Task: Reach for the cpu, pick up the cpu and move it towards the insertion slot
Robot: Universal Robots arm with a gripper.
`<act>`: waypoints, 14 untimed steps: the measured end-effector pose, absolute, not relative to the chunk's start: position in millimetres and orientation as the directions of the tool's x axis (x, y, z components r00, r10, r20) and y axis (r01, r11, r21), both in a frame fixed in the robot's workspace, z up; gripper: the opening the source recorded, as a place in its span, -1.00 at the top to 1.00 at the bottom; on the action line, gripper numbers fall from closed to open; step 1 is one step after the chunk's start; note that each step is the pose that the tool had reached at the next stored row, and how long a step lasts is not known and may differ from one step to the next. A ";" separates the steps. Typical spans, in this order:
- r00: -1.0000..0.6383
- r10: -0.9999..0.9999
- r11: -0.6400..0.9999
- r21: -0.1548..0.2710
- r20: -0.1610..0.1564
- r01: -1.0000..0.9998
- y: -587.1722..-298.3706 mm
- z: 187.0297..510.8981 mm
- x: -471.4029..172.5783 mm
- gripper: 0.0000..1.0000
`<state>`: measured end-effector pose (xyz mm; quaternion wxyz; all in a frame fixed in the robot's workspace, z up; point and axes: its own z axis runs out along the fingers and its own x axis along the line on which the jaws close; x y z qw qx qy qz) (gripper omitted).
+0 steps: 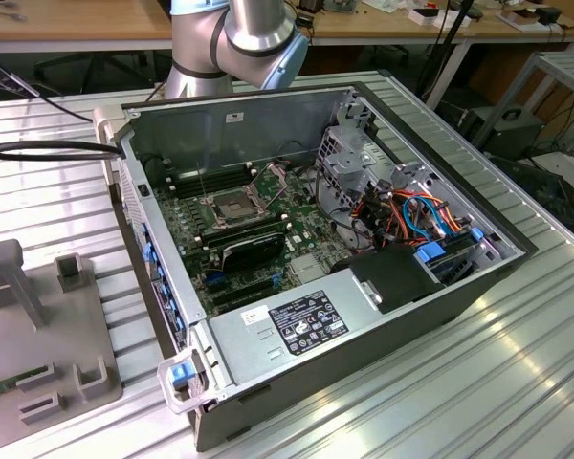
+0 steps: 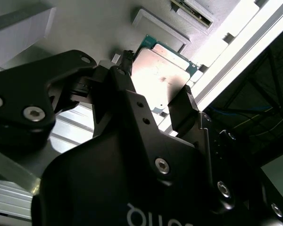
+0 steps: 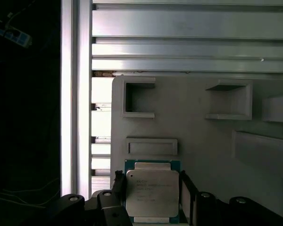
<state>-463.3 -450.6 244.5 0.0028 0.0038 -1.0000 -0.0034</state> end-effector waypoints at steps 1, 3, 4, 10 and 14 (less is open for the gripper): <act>-1.000 -0.008 1.000 0.007 0.006 -0.008 -450.6 244.7 -463.3 -0.10; -1.000 -0.008 1.000 0.007 0.006 -0.008 -450.6 245.0 -463.3 -0.10; -1.000 -0.008 1.000 0.007 0.005 -0.008 -450.5 245.0 -463.3 -0.10; -1.000 -0.008 1.000 0.007 0.006 -0.008 -450.6 245.6 -463.3 -0.10; -1.000 -0.008 1.000 0.007 0.006 -0.008 -450.6 246.3 -463.3 -0.10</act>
